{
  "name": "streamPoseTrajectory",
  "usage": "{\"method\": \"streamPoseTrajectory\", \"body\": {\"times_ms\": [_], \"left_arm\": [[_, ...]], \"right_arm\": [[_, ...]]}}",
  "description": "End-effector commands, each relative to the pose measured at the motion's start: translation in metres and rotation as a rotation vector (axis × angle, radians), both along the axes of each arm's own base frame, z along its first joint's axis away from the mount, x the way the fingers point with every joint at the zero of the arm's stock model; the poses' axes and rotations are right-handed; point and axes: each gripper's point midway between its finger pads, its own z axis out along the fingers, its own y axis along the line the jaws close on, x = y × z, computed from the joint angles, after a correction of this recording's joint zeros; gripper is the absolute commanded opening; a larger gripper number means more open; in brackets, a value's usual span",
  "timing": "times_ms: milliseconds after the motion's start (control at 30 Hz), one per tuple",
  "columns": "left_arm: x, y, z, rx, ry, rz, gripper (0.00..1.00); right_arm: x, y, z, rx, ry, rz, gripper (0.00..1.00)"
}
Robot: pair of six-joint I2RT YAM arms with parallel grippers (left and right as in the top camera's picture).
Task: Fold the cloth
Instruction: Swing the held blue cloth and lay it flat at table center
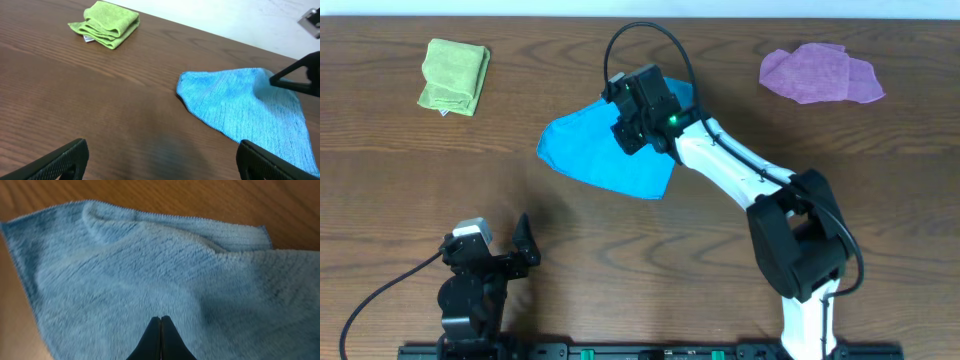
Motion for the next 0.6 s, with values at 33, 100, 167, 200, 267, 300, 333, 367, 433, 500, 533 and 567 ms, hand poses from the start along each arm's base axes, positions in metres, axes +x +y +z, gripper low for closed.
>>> {"method": "streamPoseTrajectory", "body": {"times_ms": [33,100,167,200,267,300,333,367,433,500,533,567], "left_arm": [[-0.001,0.001,-0.010,-0.008,0.023,0.010,0.95],[-0.001,0.001,-0.010,-0.008,0.023,0.010,0.95],[-0.001,0.001,-0.010,-0.008,0.023,0.010,0.95],[-0.001,0.001,-0.010,-0.008,0.023,0.010,0.95],[-0.001,0.001,-0.010,-0.008,0.023,0.010,0.95],[-0.001,0.001,-0.010,-0.008,0.023,0.010,0.95],[-0.001,0.001,-0.010,-0.008,0.023,0.010,0.96],[-0.001,0.001,-0.010,-0.008,0.023,0.010,0.95],[-0.001,0.001,-0.010,-0.008,0.023,0.010,0.95],[-0.001,0.001,-0.010,-0.008,0.023,0.010,0.95],[-0.001,0.001,-0.010,-0.008,0.023,0.010,0.95],[-0.001,0.001,-0.010,-0.008,0.023,0.010,0.95]], "right_arm": [[-0.005,0.003,-0.039,-0.006,0.069,-0.030,0.02],[-0.007,0.002,-0.052,-0.018,0.088,-0.029,0.01],[-0.008,0.001,-0.060,-0.027,0.100,-0.030,0.02],[-0.009,0.001,-0.065,-0.033,0.108,-0.031,0.01],[-0.012,-0.003,-0.072,-0.047,0.128,-0.033,0.02],[-0.014,-0.005,-0.075,-0.057,0.144,-0.034,0.02],[-0.020,-0.009,-0.078,-0.075,0.171,-0.035,0.02],[-0.027,-0.013,-0.082,-0.095,0.200,-0.036,0.02],[-0.042,-0.024,-0.090,-0.144,0.272,-0.037,0.02],[-0.060,-0.036,-0.096,-0.199,0.353,-0.039,0.01],[-0.067,-0.040,-0.097,-0.219,0.381,-0.039,0.01],[-0.077,-0.047,-0.099,-0.249,0.426,-0.041,0.02]]}}
